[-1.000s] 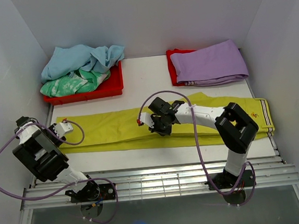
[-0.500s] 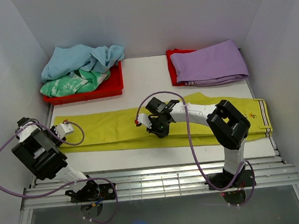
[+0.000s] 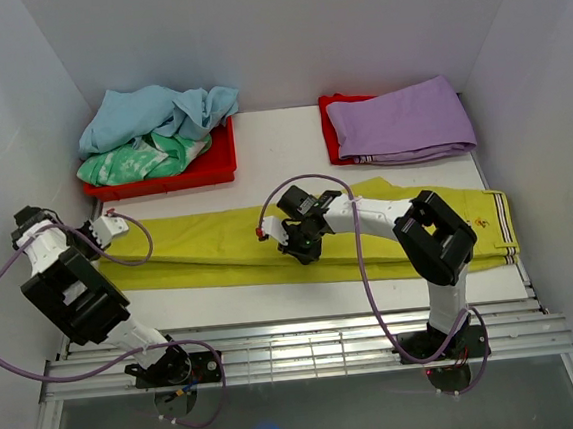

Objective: Fold and stack the trousers
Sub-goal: Fold the trousers

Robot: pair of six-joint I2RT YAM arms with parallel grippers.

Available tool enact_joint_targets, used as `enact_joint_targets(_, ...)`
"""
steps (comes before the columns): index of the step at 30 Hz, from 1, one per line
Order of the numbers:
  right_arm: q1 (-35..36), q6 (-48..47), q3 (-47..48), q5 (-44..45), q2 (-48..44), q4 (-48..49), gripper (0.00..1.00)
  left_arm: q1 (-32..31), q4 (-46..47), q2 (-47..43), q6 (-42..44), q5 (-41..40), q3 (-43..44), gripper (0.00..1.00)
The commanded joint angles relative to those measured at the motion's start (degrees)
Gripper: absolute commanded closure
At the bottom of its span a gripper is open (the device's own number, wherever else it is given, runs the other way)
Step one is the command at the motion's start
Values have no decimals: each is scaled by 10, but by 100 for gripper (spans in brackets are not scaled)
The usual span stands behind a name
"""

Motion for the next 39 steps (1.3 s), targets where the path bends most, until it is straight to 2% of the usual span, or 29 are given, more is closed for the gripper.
enact_joint_targets(1, 4, 7, -6, 0, 34, -7, 92, 3, -23, -38, -9, 38, 75, 100)
enact_joint_targets(5, 3, 8, -7, 5, 34, -8, 92, 3, -66, -45, 2, 25, 100, 100)
enact_joint_targets(10, -1, 13, -9, 5, 34, -9, 92, 7, -63, -48, 15, -16, 39, 100)
enact_joint_targets(15, -3, 12, -10, 10, 34, -13, 92, 18, 17, -24, 9, -73, -29, 100)
enact_joint_targets(19, -9, 13, -14, 12, 34, -13, 92, 28, 40, 22, -9, -92, -50, 100)
enact_joint_targets(23, -12, 13, -13, 11, 36, -17, 92, 29, 101, 59, -26, -105, -76, 100)
enact_joint_targets(29, -17, 14, -9, 13, 34, -21, 92, 33, 116, 88, -43, -124, -88, 100)
enact_joint_targets(33, -18, 13, -2, 14, 37, -26, 92, 32, 90, 76, -67, -88, -62, 100)
enact_joint_targets(39, -18, 17, -3, 18, 42, -25, 92, 32, -1, 33, -78, -60, 32, 100)
